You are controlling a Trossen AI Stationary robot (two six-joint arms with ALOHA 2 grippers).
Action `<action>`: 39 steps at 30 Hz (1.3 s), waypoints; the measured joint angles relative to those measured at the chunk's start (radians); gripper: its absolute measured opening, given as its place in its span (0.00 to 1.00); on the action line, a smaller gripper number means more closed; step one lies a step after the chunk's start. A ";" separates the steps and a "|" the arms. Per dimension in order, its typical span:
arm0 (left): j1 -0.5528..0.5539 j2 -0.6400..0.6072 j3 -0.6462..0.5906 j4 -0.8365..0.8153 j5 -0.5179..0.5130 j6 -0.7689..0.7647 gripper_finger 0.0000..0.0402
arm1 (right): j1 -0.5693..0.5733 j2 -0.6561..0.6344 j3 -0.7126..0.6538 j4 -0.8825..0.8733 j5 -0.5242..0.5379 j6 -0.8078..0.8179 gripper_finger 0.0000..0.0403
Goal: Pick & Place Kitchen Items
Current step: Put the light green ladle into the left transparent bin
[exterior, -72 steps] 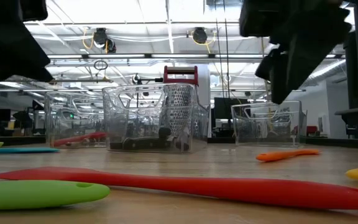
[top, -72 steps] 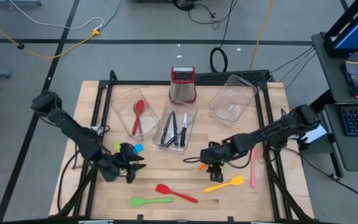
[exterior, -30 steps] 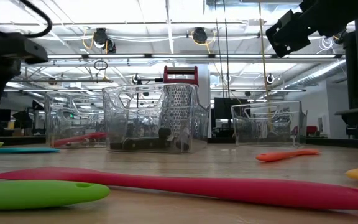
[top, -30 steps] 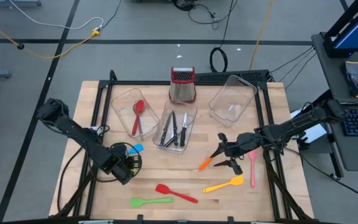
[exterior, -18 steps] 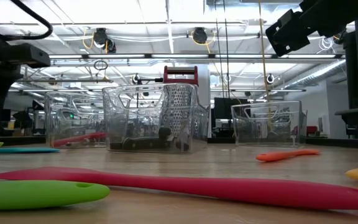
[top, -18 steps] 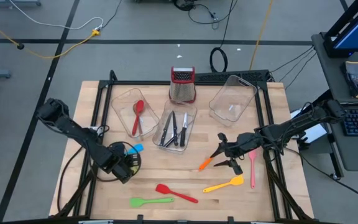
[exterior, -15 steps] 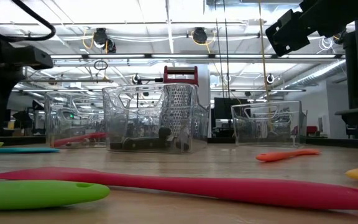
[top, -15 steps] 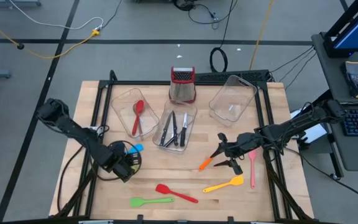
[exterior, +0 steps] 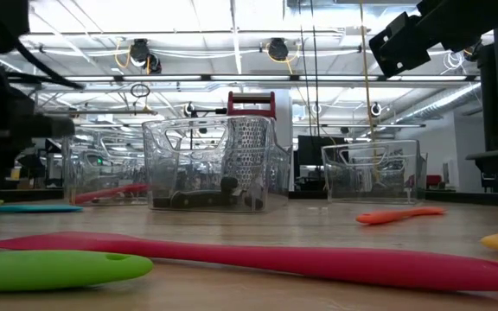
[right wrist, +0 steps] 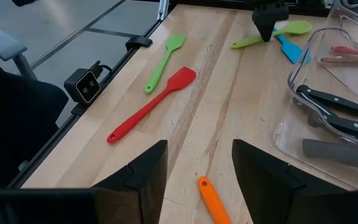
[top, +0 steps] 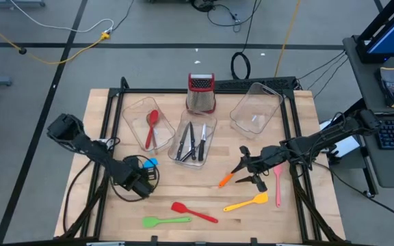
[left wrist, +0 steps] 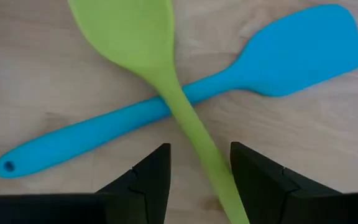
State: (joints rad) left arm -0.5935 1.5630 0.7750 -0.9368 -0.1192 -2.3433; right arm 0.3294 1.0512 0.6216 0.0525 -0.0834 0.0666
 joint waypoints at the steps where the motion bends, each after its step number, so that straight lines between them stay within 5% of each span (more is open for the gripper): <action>1: 0.005 0.015 0.000 0.004 0.005 0.003 0.42 | 0.000 0.000 0.000 0.000 0.000 0.000 0.43; 9: 0.023 0.090 0.008 0.054 -0.001 0.021 0.39 | 0.000 0.000 0.000 0.001 0.000 0.019 0.43; 19: -0.014 0.088 0.005 0.060 -0.093 -0.002 0.04 | 0.000 0.000 0.000 0.004 0.000 0.026 0.43; 29: -0.088 0.084 0.054 -0.052 -0.132 -0.051 0.04 | 0.000 0.000 0.000 0.005 0.002 0.026 0.43; 39: -0.158 0.083 0.311 -0.362 -0.231 -0.027 0.04 | 0.000 0.000 0.001 0.039 0.003 0.026 0.43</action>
State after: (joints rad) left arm -0.7513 1.6459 1.0862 -1.2990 -0.3499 -2.3701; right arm 0.3292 1.0512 0.6224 0.0910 -0.0799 0.0925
